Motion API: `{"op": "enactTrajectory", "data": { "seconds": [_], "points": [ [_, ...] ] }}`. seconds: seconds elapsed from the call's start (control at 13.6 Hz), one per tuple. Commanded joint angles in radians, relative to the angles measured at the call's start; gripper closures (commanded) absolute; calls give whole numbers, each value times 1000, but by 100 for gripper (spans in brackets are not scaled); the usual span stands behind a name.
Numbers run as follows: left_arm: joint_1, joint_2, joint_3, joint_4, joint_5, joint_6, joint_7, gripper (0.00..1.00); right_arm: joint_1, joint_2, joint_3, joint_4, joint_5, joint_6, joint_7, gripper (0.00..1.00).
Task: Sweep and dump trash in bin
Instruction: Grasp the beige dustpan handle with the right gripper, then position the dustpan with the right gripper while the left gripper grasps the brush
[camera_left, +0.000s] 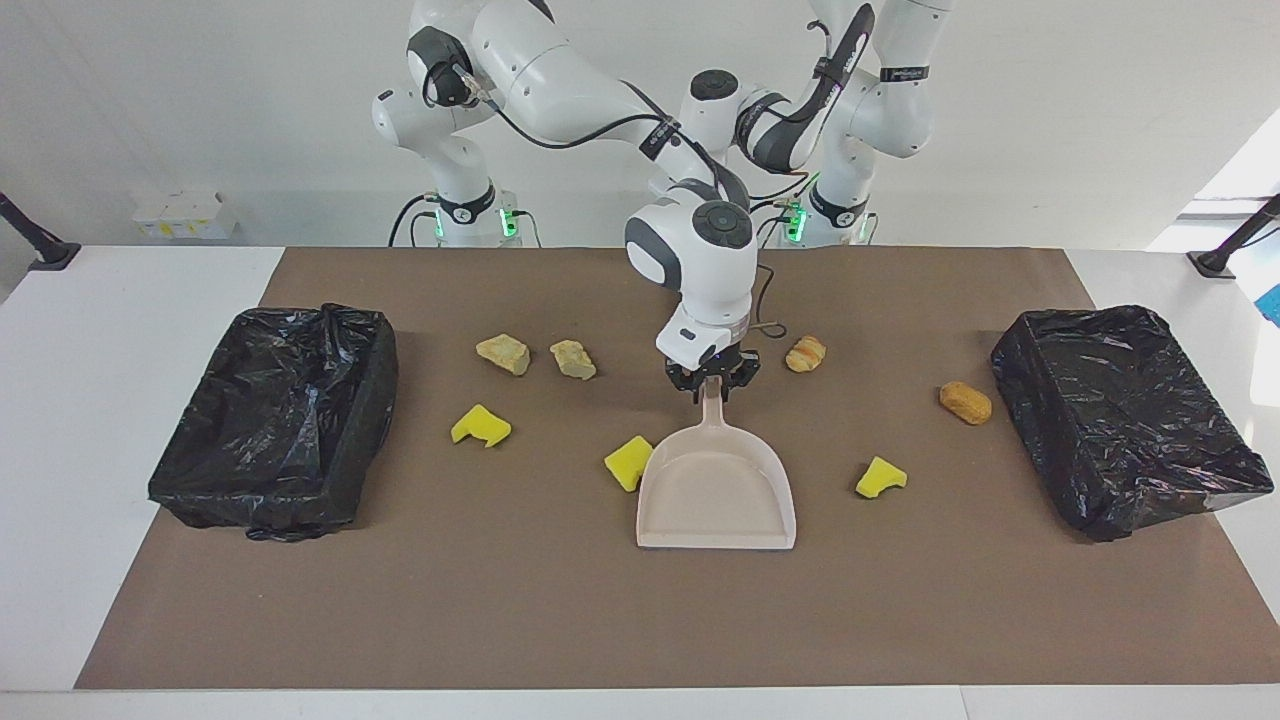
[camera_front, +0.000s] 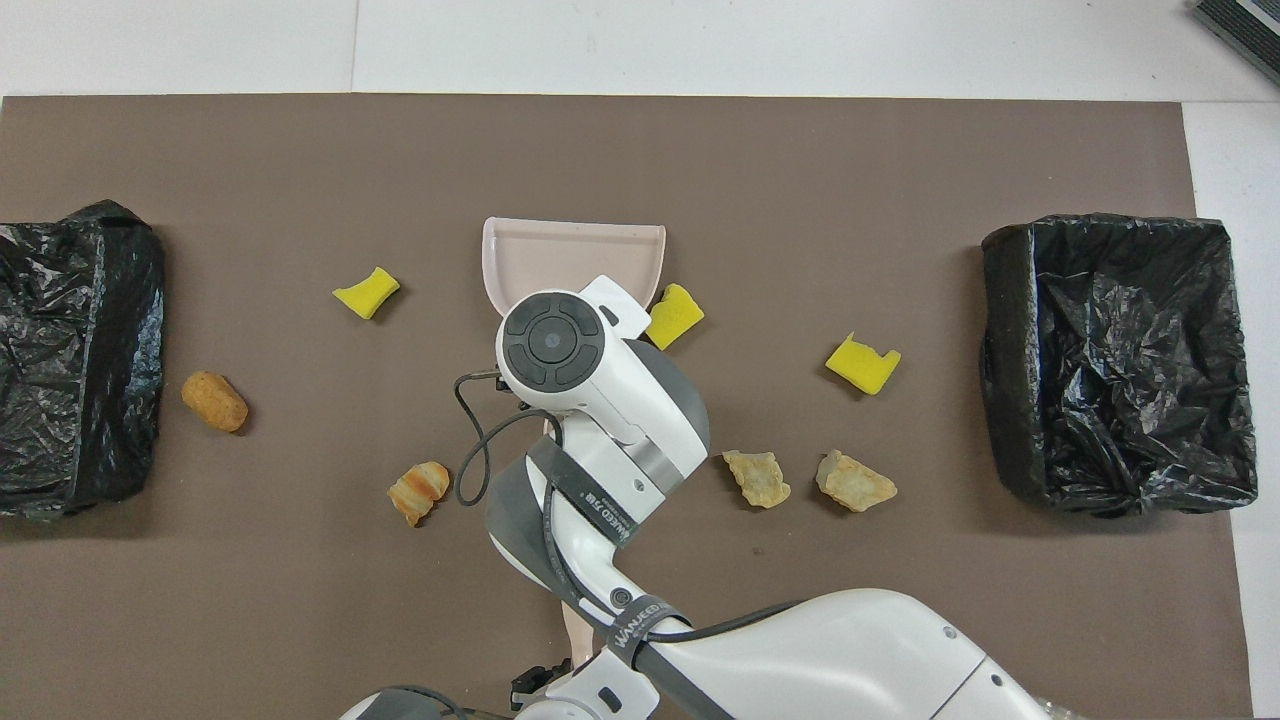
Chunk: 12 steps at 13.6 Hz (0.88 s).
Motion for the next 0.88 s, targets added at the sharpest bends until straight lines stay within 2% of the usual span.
{"op": "enactTrajectory", "data": {
  "seconds": [0.0,0.22,0.37,0.51,0.81],
  "points": [
    [-11,-45,-2,-28,-9,-31,-20,56,-3,-19,6,-25,-18,22,29,100],
    [-8,-48,-4,-28,-9,-46,-20,97,-8,-29,6,-25,-26,33,-1,100],
    [5,-89,-3,-28,-9,-100,-21,100,-19,-69,6,-31,-23,18,-40,100],
    [44,-146,-2,-26,-8,-154,-21,100,-19,-118,6,-87,-23,15,-102,100],
    [93,-256,1,-19,-6,-298,-18,100,-52,-180,6,-157,-12,12,-435,100]
  ]
}}
